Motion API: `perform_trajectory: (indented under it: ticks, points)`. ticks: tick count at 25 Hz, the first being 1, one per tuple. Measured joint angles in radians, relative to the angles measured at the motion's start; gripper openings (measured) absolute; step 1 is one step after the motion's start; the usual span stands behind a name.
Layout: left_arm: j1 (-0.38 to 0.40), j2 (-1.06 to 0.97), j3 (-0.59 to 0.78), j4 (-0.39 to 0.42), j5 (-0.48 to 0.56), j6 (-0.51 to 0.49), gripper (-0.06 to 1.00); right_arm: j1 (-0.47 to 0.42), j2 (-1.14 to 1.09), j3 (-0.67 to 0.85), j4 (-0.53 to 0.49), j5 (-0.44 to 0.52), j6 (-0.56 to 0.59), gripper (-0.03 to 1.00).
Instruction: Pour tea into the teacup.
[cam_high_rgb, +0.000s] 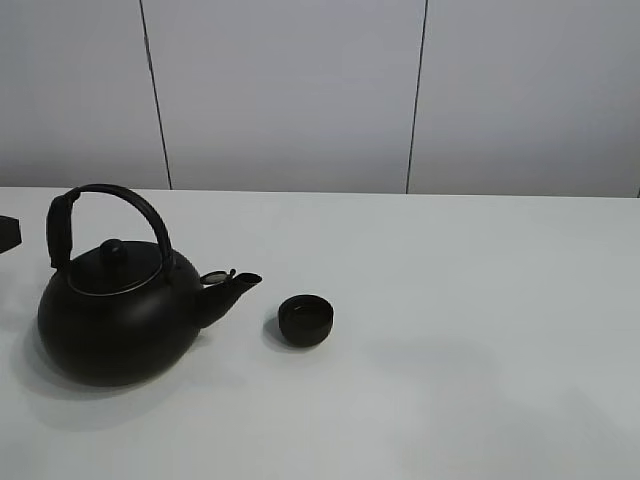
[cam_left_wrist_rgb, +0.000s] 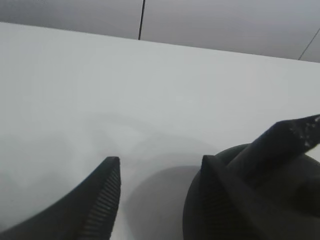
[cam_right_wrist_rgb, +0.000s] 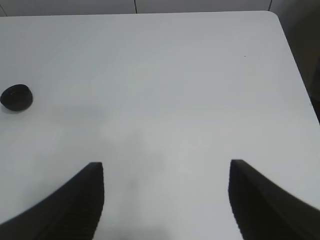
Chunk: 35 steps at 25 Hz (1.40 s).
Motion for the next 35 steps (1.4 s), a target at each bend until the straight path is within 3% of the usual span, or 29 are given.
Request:
perform_trajectory:
  ticks: [4,8,14,22,29,35]
  points:
    - [0.087,-0.036,-0.124,0.229,0.181,-0.266,0.36,0.000,0.000,0.000,0.000,0.000,0.000,0.49]
    - [0.161,-0.100,-0.250,0.378,0.345,-0.444,0.36,0.000,0.000,0.000,0.000,0.000,0.000,0.49]
    - [0.288,-0.152,-0.373,0.481,0.484,-0.530,0.36,0.000,0.000,0.000,0.000,0.000,0.000,0.49]
    - [0.472,-0.173,-0.384,0.565,0.514,-0.622,0.36,0.000,0.000,0.000,0.000,0.000,0.000,0.49]
    - [0.444,-0.422,-0.406,0.603,0.539,-0.655,0.36,0.000,0.000,0.000,0.000,-0.001,0.000,0.49]
    - [0.228,-0.613,-0.457,0.565,0.699,-0.593,0.36,0.000,0.000,0.000,0.000,-0.001,0.000,0.49]
